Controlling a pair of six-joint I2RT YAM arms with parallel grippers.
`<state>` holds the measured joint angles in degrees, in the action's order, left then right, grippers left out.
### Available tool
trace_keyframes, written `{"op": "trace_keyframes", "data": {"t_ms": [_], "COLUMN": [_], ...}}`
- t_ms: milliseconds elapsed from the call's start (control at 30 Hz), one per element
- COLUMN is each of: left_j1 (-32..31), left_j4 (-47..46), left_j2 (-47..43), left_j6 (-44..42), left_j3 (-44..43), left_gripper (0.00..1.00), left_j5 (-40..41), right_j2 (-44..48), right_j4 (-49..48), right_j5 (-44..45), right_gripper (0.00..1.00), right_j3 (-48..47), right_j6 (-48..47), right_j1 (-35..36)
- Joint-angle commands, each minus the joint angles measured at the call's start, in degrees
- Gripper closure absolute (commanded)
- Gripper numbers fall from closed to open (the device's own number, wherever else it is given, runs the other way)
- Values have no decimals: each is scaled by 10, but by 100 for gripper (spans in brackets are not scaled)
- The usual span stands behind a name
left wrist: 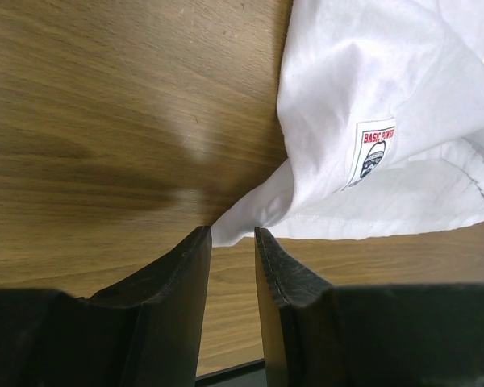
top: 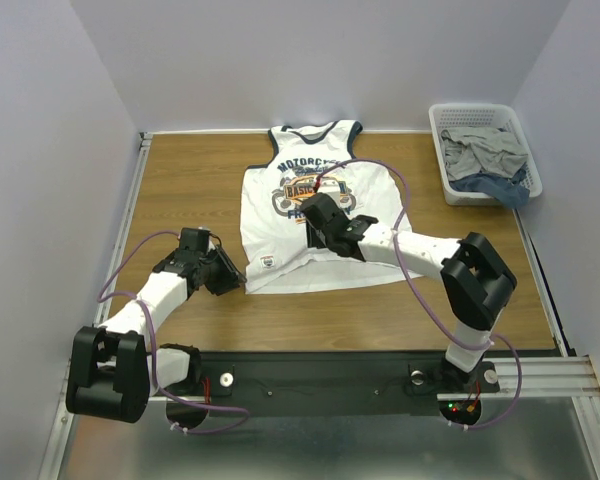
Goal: Fold and stack the tank tops
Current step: Flatten the tank top out
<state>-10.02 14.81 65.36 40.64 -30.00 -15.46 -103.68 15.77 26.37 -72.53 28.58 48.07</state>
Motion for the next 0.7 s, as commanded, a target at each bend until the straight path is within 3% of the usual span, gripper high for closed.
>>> {"op": "trace_keyframes", "data": {"t_ms": [0, 233, 667], "left_j1": [-3, -3, -3], "left_j4": [1, 6, 2], "left_j2": [-21, -27, -26], "left_j6": [-2, 3, 5], "left_j3": [-13, -13, -9], "left_gripper": [59, 59, 59], "left_j5": [12, 17, 13], "right_j2": [42, 38, -26], "right_j4": [-23, -25, -29], "right_j5": [-30, -69, -78], "right_gripper": [55, 56, 57], "right_j3": [18, 48, 14], "right_j6": [8, 8, 8], "right_j1": [4, 14, 26]}}
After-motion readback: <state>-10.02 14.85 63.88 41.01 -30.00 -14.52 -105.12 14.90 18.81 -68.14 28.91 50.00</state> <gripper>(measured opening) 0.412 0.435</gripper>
